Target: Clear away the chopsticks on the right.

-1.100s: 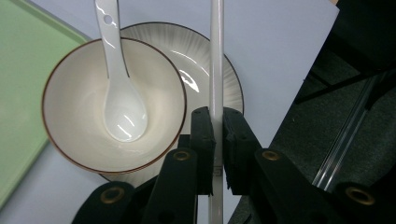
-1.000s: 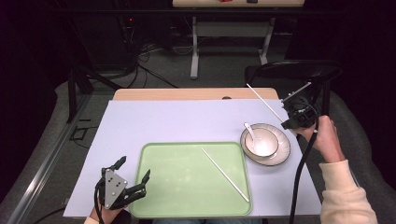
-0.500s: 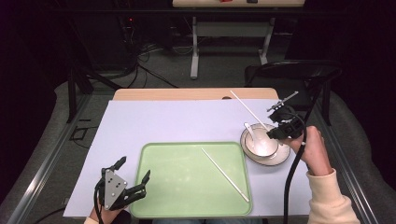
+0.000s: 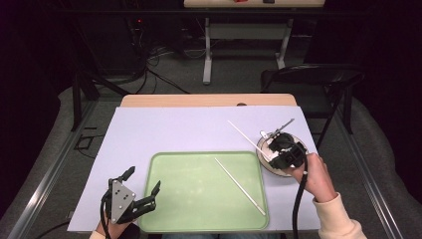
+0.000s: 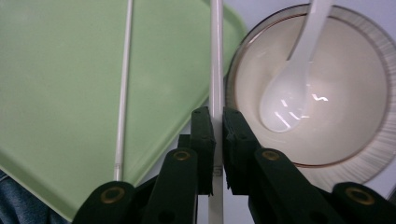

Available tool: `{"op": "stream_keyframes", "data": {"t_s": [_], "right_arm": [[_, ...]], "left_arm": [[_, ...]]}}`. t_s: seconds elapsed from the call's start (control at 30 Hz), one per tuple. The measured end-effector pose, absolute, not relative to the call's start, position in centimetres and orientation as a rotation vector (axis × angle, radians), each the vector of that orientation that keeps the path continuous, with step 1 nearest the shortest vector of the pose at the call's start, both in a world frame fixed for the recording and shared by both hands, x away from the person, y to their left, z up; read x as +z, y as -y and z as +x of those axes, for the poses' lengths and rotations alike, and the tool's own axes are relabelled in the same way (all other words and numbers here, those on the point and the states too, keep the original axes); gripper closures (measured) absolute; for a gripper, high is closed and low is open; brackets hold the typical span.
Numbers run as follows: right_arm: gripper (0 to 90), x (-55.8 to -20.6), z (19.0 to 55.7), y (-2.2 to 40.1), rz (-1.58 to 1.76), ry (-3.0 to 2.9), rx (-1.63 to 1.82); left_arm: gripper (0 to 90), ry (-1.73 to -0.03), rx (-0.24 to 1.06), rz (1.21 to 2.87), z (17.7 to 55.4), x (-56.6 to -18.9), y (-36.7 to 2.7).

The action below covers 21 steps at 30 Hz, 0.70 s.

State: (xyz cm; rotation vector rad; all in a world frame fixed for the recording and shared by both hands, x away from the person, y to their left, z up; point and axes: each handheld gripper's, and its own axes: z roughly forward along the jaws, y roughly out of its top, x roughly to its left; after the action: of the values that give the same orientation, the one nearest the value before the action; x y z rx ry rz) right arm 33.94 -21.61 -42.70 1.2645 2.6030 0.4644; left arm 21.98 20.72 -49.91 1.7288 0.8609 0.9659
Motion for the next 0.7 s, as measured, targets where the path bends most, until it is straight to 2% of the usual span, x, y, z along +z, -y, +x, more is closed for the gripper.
{"op": "stream_keyframes", "data": {"t_s": [0.37, 0.7], "right_arm": [[83.8, -47.2, 33.2, 19.2, 1.281, -2.697, 0.378], [83.7, -49.3, 32.7, 18.7, 1.290, -2.749, 0.327]], "left_arm": [[15.4, -0.863, 0.963, 1.726, 21.9, -49.9, -20.8], [15.4, -0.864, 0.964, 1.726, 21.9, -49.9, -20.8]]}}
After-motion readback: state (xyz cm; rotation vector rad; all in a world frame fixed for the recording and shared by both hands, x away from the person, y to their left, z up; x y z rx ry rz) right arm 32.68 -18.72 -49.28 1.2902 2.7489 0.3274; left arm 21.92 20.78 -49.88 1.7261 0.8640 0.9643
